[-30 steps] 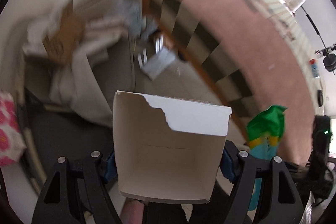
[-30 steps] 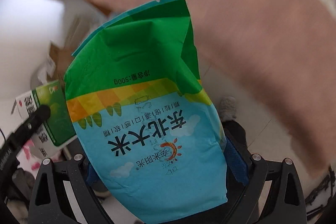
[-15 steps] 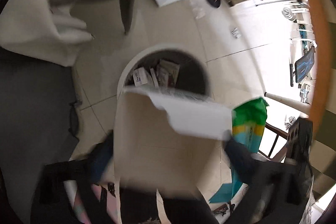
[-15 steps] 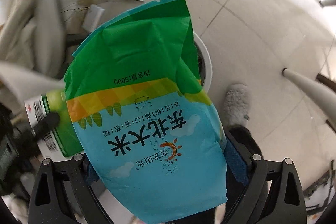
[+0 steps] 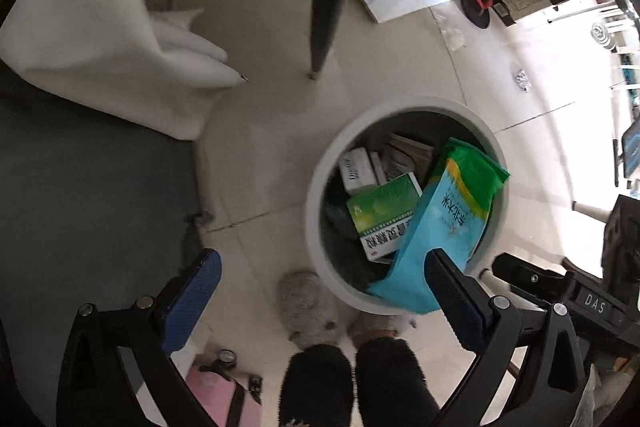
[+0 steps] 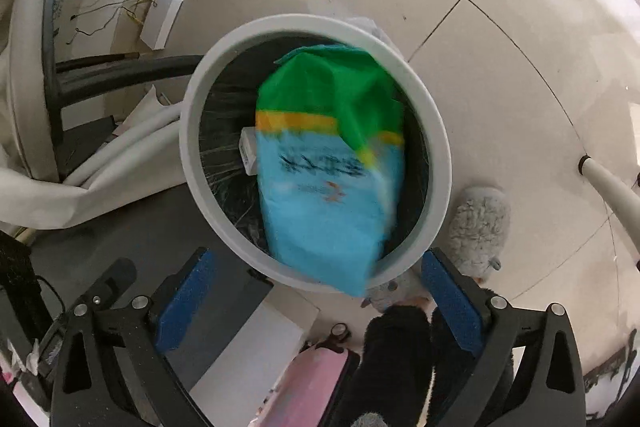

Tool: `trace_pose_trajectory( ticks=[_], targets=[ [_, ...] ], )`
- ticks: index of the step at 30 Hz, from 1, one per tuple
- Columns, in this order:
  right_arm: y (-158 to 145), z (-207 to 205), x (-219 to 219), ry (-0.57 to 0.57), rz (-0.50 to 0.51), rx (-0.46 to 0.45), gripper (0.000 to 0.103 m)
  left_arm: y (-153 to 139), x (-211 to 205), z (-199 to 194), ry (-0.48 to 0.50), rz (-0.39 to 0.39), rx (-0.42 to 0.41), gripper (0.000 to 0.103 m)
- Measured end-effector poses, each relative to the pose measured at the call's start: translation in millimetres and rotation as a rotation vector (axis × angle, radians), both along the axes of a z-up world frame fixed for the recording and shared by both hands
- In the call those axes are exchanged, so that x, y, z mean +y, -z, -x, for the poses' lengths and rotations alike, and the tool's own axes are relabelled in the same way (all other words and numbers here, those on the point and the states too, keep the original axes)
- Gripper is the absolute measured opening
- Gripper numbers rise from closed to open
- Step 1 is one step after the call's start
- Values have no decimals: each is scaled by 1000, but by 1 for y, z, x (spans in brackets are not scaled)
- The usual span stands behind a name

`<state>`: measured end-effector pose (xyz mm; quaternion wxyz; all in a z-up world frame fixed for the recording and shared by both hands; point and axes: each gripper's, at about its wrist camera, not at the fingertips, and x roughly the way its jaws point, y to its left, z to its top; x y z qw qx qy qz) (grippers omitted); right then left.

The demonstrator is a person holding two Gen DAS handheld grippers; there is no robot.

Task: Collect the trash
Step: 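Raise both tools from the bin back over the table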

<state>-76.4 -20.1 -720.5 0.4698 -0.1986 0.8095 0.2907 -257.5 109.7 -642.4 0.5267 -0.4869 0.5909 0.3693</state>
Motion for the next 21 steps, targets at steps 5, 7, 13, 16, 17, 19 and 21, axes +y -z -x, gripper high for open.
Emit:
trace_pose_trajectory(
  ticks=[5,7,13,16,17,19,21],
  targets=[
    [-30,3,9,-132,35,-180,103,-18,-6,1,9,-38,57,103],
    [-45,7,9,-171,41,-229,103,-29,-11,1,17,-44,74,103],
    [-101,11,1,-230,24,-304,103,-74,-27,2,33,-51,87,103],
    [-136,18,5,-250,6,-347,103,-104,-35,2,40,-66,85,103],
    [-147,21,3,-251,-1,-353,103,-115,-38,2,41,-70,82,103],
    [-174,22,1,-253,-13,-368,103,-137,-43,3,42,-76,72,103],
    [-196,25,-3,-251,-17,-378,103,-160,-47,3,48,-86,66,103]
  ],
)
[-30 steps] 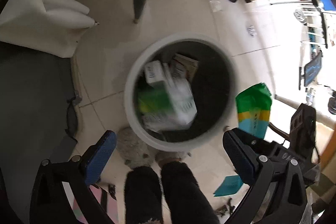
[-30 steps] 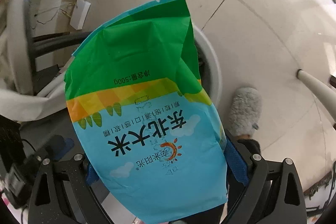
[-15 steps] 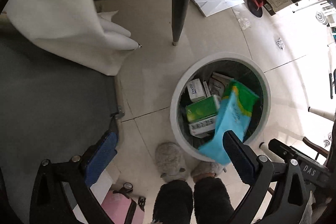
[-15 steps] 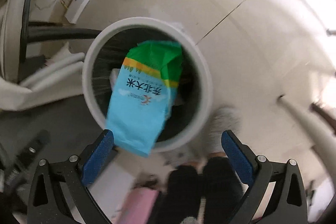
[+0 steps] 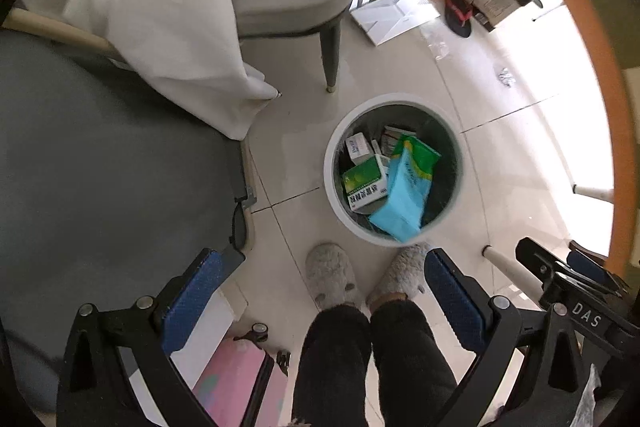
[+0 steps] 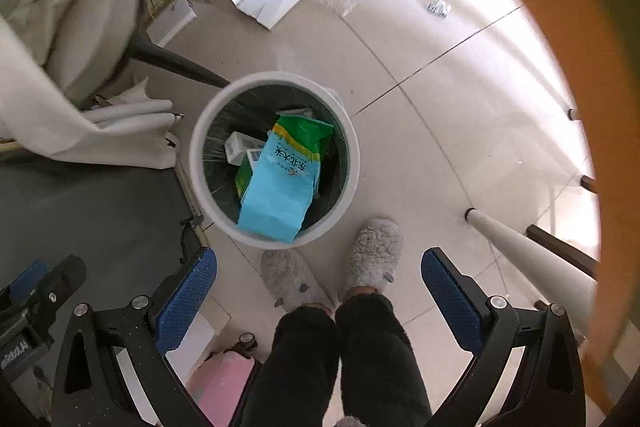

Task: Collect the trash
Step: 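Raise both tools from the bin back over the table, then grasp the Perfectlands milk carton with the left gripper while the right grasps the black round lid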

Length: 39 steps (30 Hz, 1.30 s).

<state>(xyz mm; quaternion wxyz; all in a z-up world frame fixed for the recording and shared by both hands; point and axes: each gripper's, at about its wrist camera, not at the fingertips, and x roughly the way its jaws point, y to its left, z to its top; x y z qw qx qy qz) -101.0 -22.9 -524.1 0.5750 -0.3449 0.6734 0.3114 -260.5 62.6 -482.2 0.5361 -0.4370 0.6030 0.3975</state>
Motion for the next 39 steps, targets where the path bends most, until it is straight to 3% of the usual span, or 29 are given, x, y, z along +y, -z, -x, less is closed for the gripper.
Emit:
trace_pose_trajectory(
  ticks=[14,19,25,32,36,39],
  targets=[
    [-205,15,-31,-46,-121,-52,103,-185,-39,8,70,-104,-64,103],
    [-276,24,-44,-65,-167,-49,103,-239,-51,10,92,-131,-73,103],
    [-349,13,-59,14,-274,-23,103,-306,-50,-14,157,-247,-99,103],
    [-413,-81,-86,250,-373,-55,103,-363,-41,-111,313,-414,-130,103],
    [-432,-168,-123,412,-367,-132,103,-381,-42,-200,411,-454,-152,103],
    [-434,-258,-168,583,-339,-181,103,-379,-43,-268,467,-434,-146,103]
  ],
)
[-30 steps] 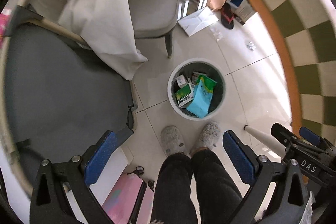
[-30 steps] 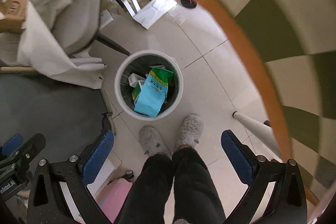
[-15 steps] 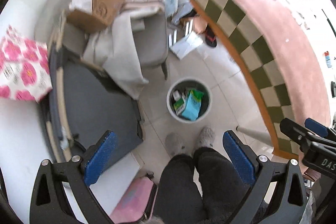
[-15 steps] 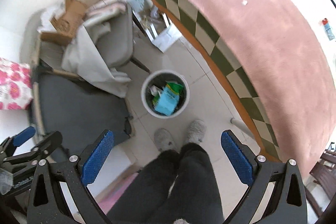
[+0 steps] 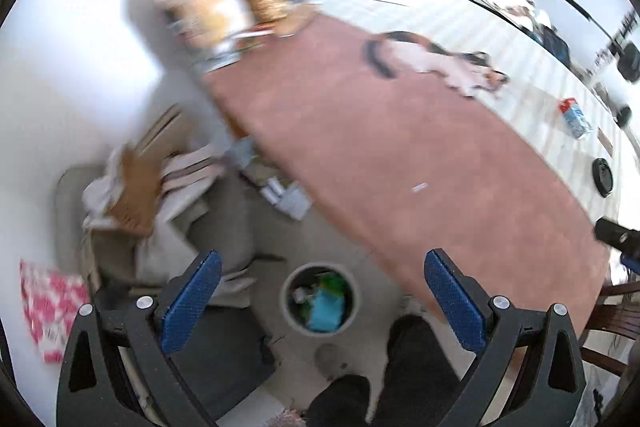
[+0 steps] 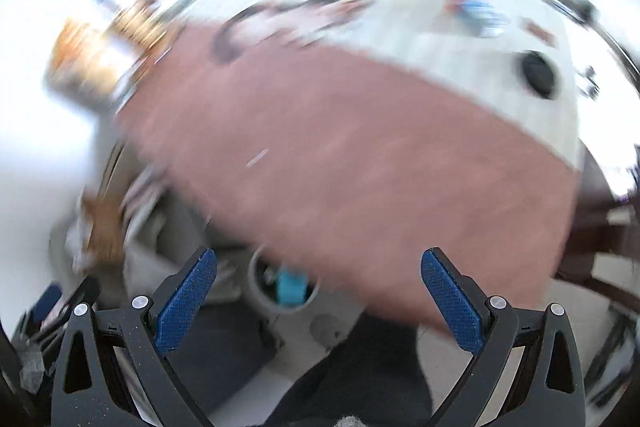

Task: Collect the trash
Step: 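Grasp the Perfectlands milk carton with the left gripper while the right grasps the black round lid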

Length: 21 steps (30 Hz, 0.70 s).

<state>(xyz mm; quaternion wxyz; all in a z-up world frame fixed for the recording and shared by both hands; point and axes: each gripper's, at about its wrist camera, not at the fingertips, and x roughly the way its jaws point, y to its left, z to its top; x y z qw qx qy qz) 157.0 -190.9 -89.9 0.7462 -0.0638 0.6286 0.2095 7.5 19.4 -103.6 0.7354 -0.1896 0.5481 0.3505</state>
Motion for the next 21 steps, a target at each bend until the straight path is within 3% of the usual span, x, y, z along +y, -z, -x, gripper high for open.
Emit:
trace_pose_trajectory(
  ticks=[5,11,14,17,21],
  targets=[
    [27,-145,-73,233,75,-12,103,36,-13,-133,89,73,78,103],
    [112,-288,-134,410,157,88,103,96,-46,-279,195,129,193,103],
    [143,-320,-139,436,151,134,103,122,-55,-332,207,150,249,103],
    [164,-337,-130,415,184,162,87,140,-61,-373,205,195,278,103],
    [165,-342,-129,409,178,132,84,147,-70,-425,200,273,256,103]
  ],
)
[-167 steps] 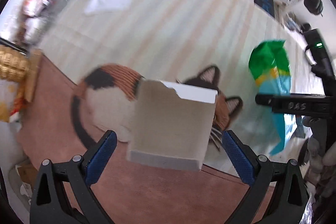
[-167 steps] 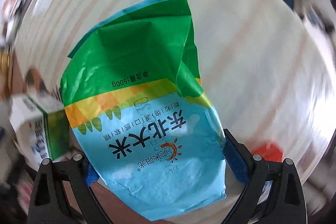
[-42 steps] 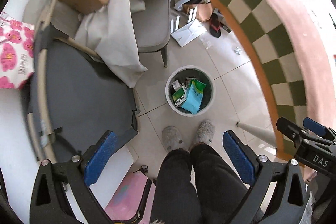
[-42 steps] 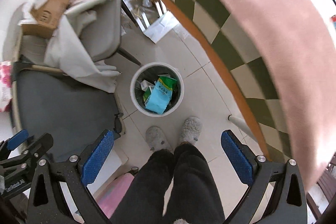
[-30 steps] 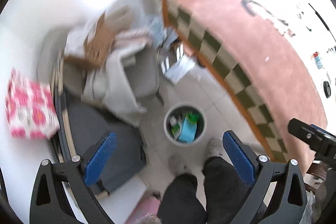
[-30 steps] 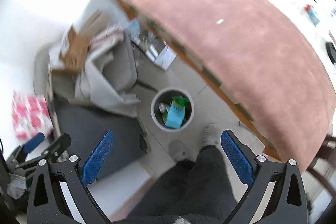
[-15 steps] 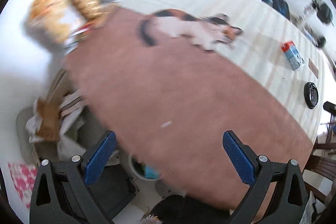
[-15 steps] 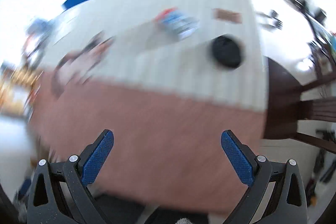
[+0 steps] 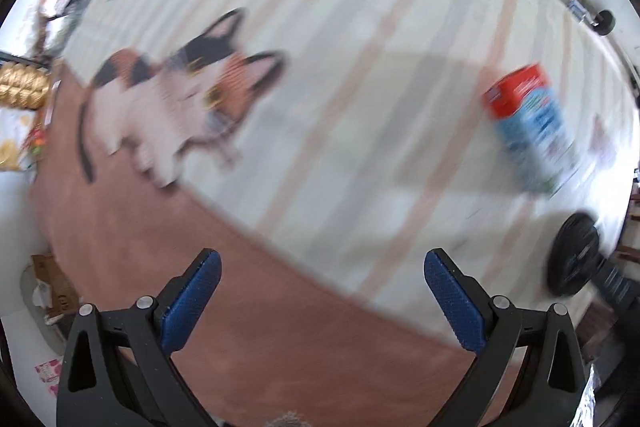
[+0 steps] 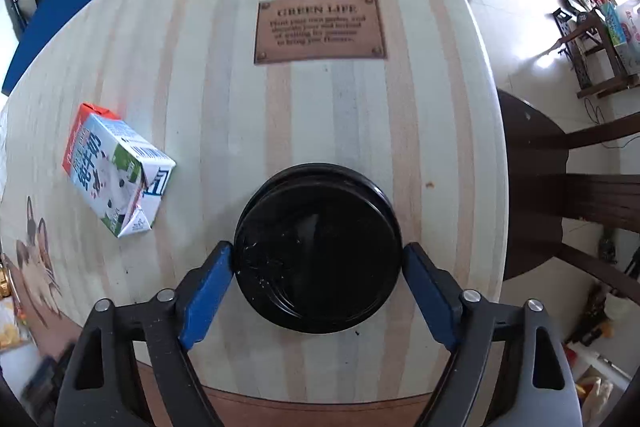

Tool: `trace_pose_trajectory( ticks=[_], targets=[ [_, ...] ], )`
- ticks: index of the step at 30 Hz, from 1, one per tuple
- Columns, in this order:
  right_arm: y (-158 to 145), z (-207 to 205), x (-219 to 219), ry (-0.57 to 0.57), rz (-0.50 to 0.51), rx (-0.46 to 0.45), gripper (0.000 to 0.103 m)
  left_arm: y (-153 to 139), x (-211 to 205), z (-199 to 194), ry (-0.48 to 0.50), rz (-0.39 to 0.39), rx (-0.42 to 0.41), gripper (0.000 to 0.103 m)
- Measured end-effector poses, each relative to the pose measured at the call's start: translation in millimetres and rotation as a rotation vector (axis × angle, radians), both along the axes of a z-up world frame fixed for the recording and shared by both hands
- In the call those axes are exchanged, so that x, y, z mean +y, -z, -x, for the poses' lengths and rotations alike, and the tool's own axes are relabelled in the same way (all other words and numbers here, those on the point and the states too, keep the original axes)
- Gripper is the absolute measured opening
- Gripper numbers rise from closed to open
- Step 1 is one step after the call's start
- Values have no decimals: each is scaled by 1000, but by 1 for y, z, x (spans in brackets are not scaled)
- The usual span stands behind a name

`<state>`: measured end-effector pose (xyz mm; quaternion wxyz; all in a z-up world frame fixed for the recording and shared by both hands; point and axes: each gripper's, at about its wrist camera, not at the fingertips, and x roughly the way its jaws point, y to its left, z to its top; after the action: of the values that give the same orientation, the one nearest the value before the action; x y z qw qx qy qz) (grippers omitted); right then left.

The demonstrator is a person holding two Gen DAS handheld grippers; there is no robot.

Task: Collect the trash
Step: 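Grasp the Perfectlands milk carton with the left gripper while the right grasps the black round lid, then carry the milk carton and black lid to the bin and release both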

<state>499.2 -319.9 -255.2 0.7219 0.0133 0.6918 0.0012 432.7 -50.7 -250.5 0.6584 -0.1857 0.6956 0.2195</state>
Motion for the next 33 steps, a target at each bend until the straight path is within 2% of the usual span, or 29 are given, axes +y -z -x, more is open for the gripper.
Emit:
trace_pose_trajectory(
  ticks=[3,7,9,11,13,15,18,20,22,27,30,33],
  targets=[
    [-9,-11,-13,23,-26,-19,84,1,-6,-35,-29,70,-37,103],
    [-17,-44,-38,73,-21,-37,84,18,-18,-89,-103,266,-67,102],
    [-15,-65,-47,89,-4,-37,84,23,-24,-110,-123,305,-84,100],
    [-10,-80,-50,90,11,-33,84,29,-32,-128,-111,305,-84,86],
    [-5,-91,-50,86,18,-28,84,39,-37,-140,-78,277,-46,57],
    [-3,-96,-52,74,20,-22,84,40,-38,-142,-39,267,-48,53],
    [-6,-96,-52,41,11,-14,84,32,-45,-134,122,180,-45,53],
    [-8,-86,-41,9,-5,4,84,29,-44,-114,238,104,-41,53],
    [-10,-72,-26,-42,-13,18,84,27,-34,-91,309,58,-33,53],
    [-4,-26,16,-195,-35,79,84,23,-6,-32,308,36,8,53],
    [-1,3,41,-291,-45,113,84,21,14,7,243,47,24,52],
    [2,33,67,-387,-30,138,84,24,24,30,196,64,27,52]
  ],
)
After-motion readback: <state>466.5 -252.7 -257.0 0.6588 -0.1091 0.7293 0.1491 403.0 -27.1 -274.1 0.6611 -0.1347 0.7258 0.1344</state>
